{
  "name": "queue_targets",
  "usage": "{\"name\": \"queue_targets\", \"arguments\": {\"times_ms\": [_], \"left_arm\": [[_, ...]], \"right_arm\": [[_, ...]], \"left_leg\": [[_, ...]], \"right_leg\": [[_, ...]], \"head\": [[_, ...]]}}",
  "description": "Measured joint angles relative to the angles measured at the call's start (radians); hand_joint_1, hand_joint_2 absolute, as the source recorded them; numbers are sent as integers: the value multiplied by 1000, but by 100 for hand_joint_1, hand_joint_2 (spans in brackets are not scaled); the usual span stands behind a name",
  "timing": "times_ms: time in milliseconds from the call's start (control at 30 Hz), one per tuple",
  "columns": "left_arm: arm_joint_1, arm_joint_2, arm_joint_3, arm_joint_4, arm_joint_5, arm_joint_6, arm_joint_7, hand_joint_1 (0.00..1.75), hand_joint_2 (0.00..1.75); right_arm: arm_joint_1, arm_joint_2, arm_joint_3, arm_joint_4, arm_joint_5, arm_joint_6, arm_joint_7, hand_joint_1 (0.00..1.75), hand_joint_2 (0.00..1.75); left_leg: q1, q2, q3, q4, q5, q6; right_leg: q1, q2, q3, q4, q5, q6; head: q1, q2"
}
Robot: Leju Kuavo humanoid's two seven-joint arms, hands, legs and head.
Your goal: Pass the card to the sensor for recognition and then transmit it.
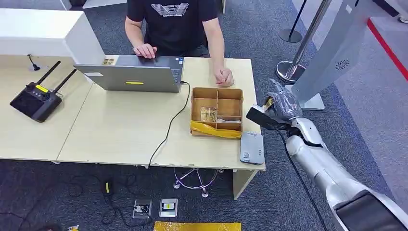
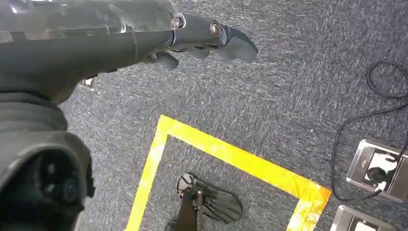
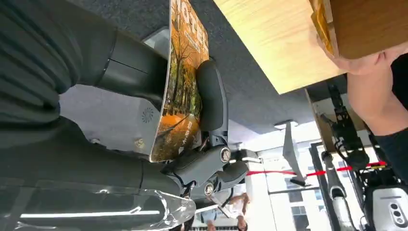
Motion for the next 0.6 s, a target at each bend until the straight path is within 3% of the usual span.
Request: {"name": "queue_targets", "arguments": {"times_ms": [600], "left_arm": [[7,0,0,0,14,2,0,0,0]], "right_arm": [[54,-22,0,-27,-73,0,-2,175,175]], "left_leg": [[0,0,0,0,0,0]], "right_leg": [[0,0,0,0,0,0]], "head": [[0,0]]}}
